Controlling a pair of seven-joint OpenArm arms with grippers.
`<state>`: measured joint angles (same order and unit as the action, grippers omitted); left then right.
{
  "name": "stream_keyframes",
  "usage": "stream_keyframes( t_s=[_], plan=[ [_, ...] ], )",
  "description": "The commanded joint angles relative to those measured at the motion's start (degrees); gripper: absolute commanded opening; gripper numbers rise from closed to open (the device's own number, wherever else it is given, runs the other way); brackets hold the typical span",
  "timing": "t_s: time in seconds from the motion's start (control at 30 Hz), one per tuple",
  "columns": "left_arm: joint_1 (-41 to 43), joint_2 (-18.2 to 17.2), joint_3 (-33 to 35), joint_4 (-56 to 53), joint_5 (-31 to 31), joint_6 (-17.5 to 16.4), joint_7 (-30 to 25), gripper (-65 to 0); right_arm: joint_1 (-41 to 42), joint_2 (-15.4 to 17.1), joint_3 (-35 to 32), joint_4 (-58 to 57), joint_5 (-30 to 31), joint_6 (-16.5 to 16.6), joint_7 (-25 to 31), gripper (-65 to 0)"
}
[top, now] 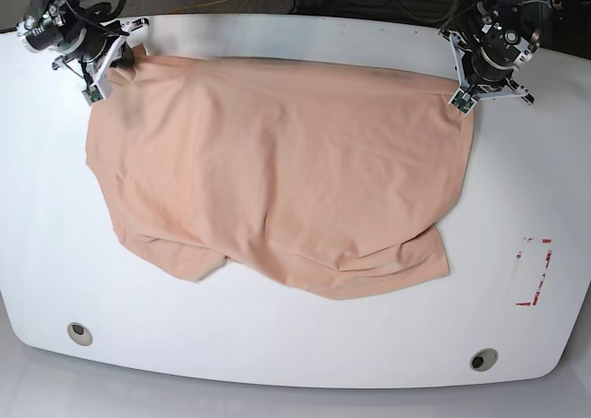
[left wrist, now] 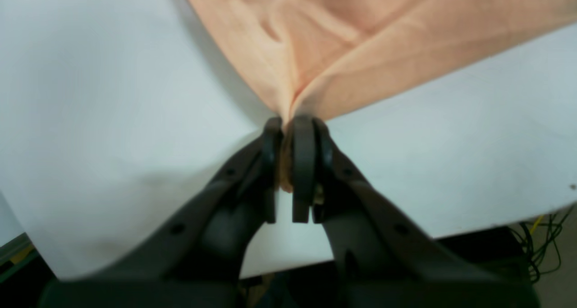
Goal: Layout the t-shirt on the table in an organized manner, then fold the t-shirt properly
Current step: 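Swing the held shirt up and lay it flat across the table, then release the shirt from the left gripper and raise it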
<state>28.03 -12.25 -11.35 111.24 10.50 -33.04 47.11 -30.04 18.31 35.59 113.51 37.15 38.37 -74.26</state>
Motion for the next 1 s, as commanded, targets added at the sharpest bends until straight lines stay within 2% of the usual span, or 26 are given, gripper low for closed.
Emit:
stream_keyframes(
  t_s=[0.0, 0.23, 0.53, 0.83, 0.97],
  plan=[
    [0.7, -0.6, -0.3, 1.2, 0.5, 0.5, 0.0, -62.4, -0.5, 1.9, 1.8, 1.0, 2.1, -0.3, -1.7, -65.0],
    [-0.3, -2.6, -0.8, 1.2, 0.4, 0.5, -0.2, -62.4, -0.1, 4.2, 6.4, 0.9, 7.4, -0.4, -3.9, -65.0],
    [-11.1, -1.6, -0.3, 1.0, 0.4, 0.5, 0.1, -62.3, 8.3, 4.4, 7.4, 0.5, 7.2, -0.4, -5.7, -65.0],
    [-21.6, -0.7, 6.5, 0.6, 0.8, 0.6, 3.9, -62.1, 16.5, 4.0, 3.9, -5.5, 7.0, -0.4, -5.7, -65.0],
    [-23.8, 1.0, 8.3, -0.3, 0.8, 0.6, 3.9, -62.0, 20.0, 2.7, 3.7, -9.1, 4.2, -0.4, -5.7, -65.0]
  ],
)
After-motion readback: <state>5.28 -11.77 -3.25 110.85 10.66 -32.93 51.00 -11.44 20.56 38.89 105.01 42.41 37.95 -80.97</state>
